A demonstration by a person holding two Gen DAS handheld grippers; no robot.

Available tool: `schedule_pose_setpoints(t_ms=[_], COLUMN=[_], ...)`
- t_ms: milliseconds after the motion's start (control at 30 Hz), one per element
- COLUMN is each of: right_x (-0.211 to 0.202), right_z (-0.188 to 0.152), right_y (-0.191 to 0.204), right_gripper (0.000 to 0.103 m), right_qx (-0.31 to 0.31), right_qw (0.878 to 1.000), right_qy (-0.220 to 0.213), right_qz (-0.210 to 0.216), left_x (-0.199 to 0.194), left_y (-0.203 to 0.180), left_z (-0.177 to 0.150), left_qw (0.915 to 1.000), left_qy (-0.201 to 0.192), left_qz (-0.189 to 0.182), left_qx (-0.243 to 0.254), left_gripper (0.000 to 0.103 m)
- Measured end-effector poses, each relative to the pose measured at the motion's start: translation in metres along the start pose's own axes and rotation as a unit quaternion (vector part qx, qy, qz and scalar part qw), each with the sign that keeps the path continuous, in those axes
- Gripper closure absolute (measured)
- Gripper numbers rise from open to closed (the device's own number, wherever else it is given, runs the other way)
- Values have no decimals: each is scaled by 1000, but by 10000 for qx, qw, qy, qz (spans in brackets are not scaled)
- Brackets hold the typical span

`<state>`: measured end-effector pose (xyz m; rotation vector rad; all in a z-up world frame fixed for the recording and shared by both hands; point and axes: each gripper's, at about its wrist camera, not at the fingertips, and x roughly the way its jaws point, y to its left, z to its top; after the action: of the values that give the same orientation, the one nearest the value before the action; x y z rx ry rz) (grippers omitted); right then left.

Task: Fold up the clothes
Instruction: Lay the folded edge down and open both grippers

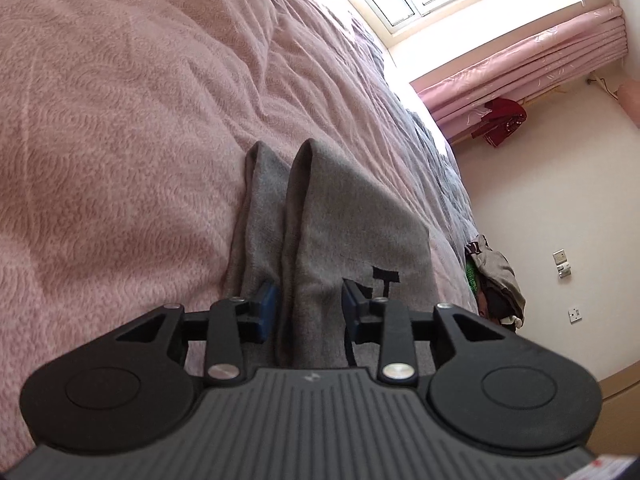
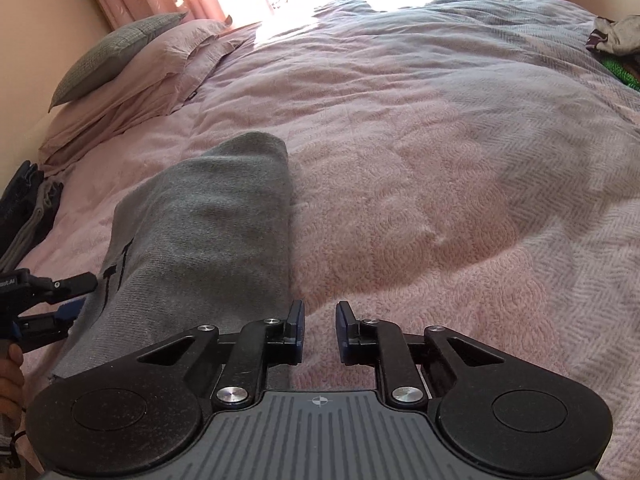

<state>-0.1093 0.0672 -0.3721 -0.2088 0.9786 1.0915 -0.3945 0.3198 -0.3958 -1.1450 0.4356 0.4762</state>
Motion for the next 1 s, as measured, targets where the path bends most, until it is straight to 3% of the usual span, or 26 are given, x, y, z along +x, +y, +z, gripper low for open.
schedule_pose_setpoints(t_ms=[267, 533, 567, 667, 867, 1000], right_x=[3, 8, 9, 12, 14, 15], right_z=[1, 4, 4, 3, 4, 6], right_y=[-2, -5, -3, 7, 29, 47], right_gripper=[89, 88, 88, 88, 88, 88], right_qx=[-10, 8, -13, -148, -644, -1078], right_qw=[10000, 10000, 10000, 9999, 9971, 9925], right_qy=[-50, -50, -40, -21, -74, -177], right_qz=[-23, -3, -16, -27, -391, -556], left_x=[22, 30, 30, 25, -12, -17], left_y=[-11, -3, -6, -15, -33, -30], left_z=[22, 23, 21, 16, 14, 17], left_qw=[9983, 9993, 9989, 9980, 9934, 9907], left_qy=[-5, 197, 170, -18, -626, -691], left_qz=[433, 251, 285, 245, 126, 450], left_qx=[398, 214, 316, 578, 949, 1078], left_gripper=[74, 75, 84, 95, 97, 99])
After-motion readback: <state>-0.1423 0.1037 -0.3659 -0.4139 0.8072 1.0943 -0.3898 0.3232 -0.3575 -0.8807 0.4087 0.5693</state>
